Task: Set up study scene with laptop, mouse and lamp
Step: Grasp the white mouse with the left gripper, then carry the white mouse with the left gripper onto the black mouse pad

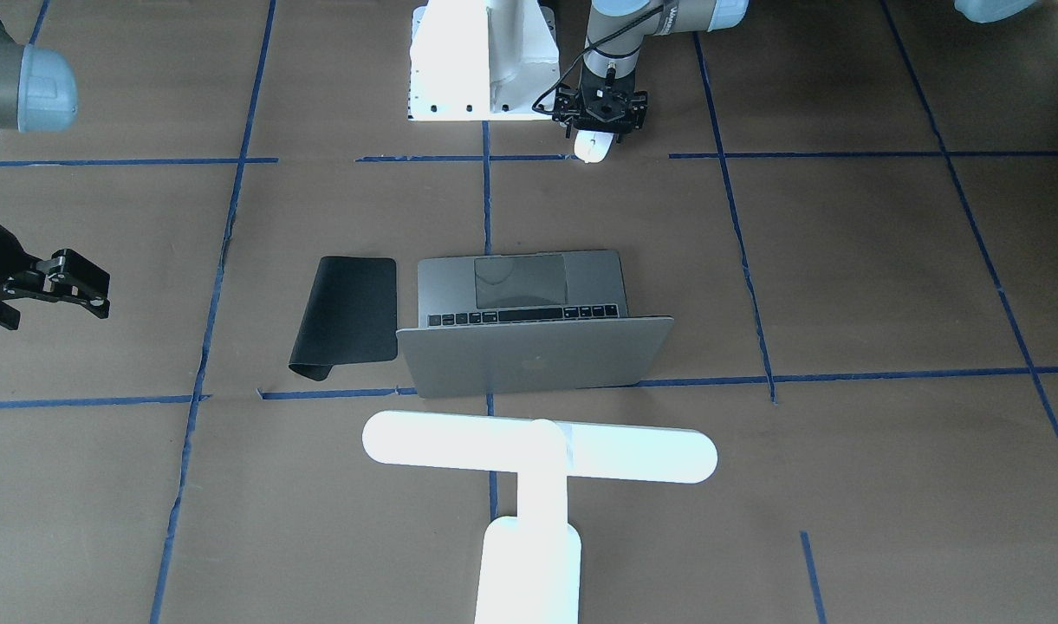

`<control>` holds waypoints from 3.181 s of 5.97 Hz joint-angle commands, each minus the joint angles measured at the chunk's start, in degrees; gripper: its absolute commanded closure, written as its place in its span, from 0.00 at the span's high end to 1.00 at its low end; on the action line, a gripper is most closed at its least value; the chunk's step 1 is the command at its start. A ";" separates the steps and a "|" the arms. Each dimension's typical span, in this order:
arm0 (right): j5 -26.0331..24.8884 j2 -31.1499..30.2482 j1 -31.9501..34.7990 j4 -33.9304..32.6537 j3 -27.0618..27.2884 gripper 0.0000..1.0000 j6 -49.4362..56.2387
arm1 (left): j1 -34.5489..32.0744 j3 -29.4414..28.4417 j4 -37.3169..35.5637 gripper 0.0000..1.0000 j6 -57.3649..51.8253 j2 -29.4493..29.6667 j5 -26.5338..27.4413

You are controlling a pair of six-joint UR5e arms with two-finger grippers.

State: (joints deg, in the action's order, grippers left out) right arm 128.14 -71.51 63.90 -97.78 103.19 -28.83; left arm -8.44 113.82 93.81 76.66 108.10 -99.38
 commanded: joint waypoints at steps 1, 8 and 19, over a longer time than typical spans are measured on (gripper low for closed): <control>0.00 0.14 0.00 -0.39 0.16 1.00 0.00 | -1.04 1.66 -0.38 0.06 -0.01 0.01 -0.03; 2.98 -18.09 10.24 -0.57 9.48 1.00 17.85 | -14.05 -14.79 -8.32 0.05 -3.45 27.36 -0.47; 5.54 -24.03 22.85 -0.48 8.60 1.00 28.83 | -16.52 -62.31 13.94 0.09 1.65 55.38 -0.12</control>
State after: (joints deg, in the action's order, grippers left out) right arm 133.68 -95.59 86.75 -98.26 111.72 -0.06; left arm -24.97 51.78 107.47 78.00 163.47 -99.54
